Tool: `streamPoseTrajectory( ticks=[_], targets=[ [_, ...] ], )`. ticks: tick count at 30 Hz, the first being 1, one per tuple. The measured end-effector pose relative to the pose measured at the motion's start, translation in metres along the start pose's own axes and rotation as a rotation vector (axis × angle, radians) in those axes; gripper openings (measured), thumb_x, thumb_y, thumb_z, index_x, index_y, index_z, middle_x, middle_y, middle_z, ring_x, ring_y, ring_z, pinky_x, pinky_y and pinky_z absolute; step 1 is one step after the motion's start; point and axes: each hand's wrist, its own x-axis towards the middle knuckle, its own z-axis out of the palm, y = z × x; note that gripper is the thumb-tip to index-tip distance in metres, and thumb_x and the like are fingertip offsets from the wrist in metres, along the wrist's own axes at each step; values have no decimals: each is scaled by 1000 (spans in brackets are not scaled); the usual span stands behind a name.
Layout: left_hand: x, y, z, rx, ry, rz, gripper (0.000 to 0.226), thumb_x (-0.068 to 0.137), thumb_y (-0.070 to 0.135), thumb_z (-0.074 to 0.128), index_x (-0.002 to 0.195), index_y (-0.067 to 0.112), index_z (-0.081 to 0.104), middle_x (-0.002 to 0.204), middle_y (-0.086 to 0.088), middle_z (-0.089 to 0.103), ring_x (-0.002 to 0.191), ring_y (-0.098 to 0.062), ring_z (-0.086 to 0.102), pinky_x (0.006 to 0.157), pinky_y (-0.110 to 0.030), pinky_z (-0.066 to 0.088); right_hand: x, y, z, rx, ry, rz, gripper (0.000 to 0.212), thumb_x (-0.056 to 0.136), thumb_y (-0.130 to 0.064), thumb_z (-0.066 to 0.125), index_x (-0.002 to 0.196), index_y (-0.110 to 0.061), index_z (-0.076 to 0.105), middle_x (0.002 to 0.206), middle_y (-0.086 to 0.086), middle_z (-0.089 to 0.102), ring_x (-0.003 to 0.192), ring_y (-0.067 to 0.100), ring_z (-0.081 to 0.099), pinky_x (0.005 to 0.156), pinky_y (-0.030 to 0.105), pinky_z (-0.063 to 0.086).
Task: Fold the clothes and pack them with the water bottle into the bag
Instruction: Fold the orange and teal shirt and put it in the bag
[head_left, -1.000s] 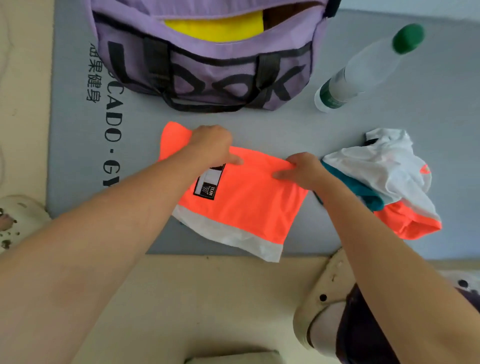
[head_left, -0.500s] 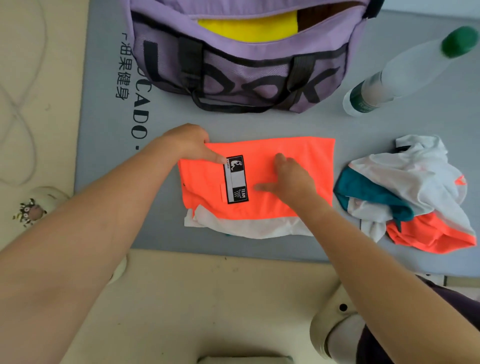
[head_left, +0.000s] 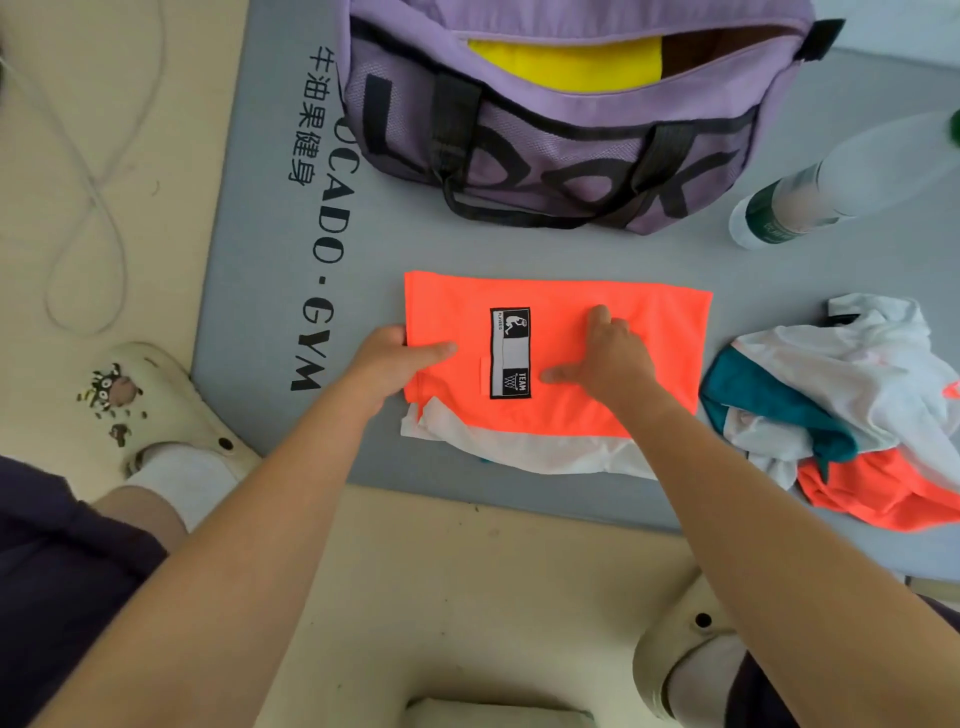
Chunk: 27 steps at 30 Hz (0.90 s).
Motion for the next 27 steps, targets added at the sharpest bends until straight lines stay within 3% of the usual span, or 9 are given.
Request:
streamPoseTrajectory(
  ticks=[4, 8, 11, 14, 17, 19, 21, 24, 27],
  targets=[
    [-5, -7, 10, -19, 157, 82, 5, 91, 27, 68, 91, 22, 68, 94, 0, 72, 79, -10, 66, 69, -27, 52, -2, -1, 0, 2, 9, 12, 95, 62, -51, 86, 129, -6, 36, 125, 19, 50, 116, 39, 52, 93, 41, 42],
    [-14, -17, 18, -48, 400, 78, 25, 87, 37, 72, 78, 15, 65, 76, 1, 67, 69, -16, 61, 67, -31, 49, -3, -3, -1, 3, 10, 23, 95, 62, -52, 86, 129, -6, 36, 126, 19, 50, 116, 39, 51, 93, 41, 42],
    [-28, -35, 20, -61, 299, -20, 25, 82, 36, 77, 76, 13, 70, 72, 1, 69, 65, -15, 61, 57, -21, 48, -2, -3, -2, 3, 8, 25, 96, 61, -52, 86, 128, -6, 36, 126, 20, 50, 116, 40, 52, 93, 42, 42],
    [-35, -46, 21, -47, 217, -32, 25, 89, 31, 71, 89, 6, 72, 86, -4, 70, 78, -18, 62, 74, -29, 50, -1, -1, -1, 4, 11, 26, 97, 60, -53, 86, 129, -6, 36, 126, 20, 50, 116, 40, 52, 93, 42, 42],
    [-35, -43, 25, -55, 253, 14, 18, 98, 31, 58, 94, 16, 68, 95, -4, 70, 85, -19, 63, 82, -33, 50, -2, 2, 1, 27, 23, 16, 93, 64, -51, 85, 129, -5, 37, 124, 20, 51, 114, 39, 53, 90, 41, 42],
    [-34, -42, 29, 1, 312, 26, 24, 99, 31, 53, 83, 15, 61, 79, -3, 60, 71, -17, 54, 70, -33, 43, -6, 11, 2, 128, 66, -31, 76, 72, -43, 81, 123, -3, 41, 118, 20, 53, 107, 37, 54, 83, 39, 40],
    [-35, -46, 34, 29, 397, 29, 37, 97, 35, 55, 66, 17, 45, 64, 2, 44, 58, -14, 40, 60, -32, 32, -17, 29, 1, 266, 220, -32, 54, 78, -32, 77, 112, -3, 46, 111, 19, 54, 100, 36, 53, 76, 37, 35],
    [-40, -53, 40, 61, 395, -1, 29, 87, 45, 67, 75, 20, 59, 71, 7, 60, 65, -8, 56, 58, -29, 41, -42, 69, 5, 336, 550, 204, 47, 78, -27, 74, 109, -3, 49, 112, 21, 51, 103, 38, 50, 81, 42, 40],
    [-43, -55, 45, 120, 362, -21, 25, 85, 40, 69, 92, 16, 66, 86, 1, 68, 80, -18, 63, 71, -33, 49, -63, 100, 18, 477, 454, 406, 44, 81, -35, 72, 100, -4, 48, 96, 14, 56, 92, 33, 53, 78, 41, 42]
  ],
)
